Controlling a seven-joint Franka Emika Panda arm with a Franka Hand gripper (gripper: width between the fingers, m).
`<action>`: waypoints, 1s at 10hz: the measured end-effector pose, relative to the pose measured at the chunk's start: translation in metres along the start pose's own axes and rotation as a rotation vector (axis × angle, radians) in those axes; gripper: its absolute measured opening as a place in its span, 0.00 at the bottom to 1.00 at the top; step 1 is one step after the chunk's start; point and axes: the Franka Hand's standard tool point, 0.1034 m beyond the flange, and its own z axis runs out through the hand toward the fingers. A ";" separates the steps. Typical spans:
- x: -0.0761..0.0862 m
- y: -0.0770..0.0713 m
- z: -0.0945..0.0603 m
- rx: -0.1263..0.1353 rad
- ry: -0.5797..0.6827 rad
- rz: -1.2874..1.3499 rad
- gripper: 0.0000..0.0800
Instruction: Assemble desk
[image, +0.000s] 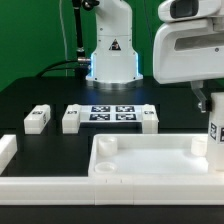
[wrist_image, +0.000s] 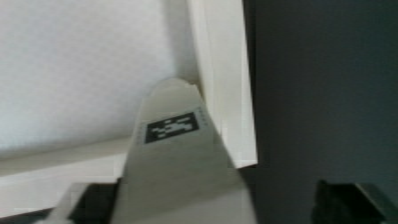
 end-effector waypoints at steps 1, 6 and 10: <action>0.000 0.002 0.000 -0.001 0.000 0.075 0.49; 0.006 0.012 -0.002 0.056 0.015 0.809 0.37; -0.001 0.008 0.000 0.138 0.008 1.216 0.38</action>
Offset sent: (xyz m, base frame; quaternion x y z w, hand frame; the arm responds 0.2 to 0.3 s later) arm -0.0051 -0.0240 0.0045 0.0150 0.0262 0.3135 0.9491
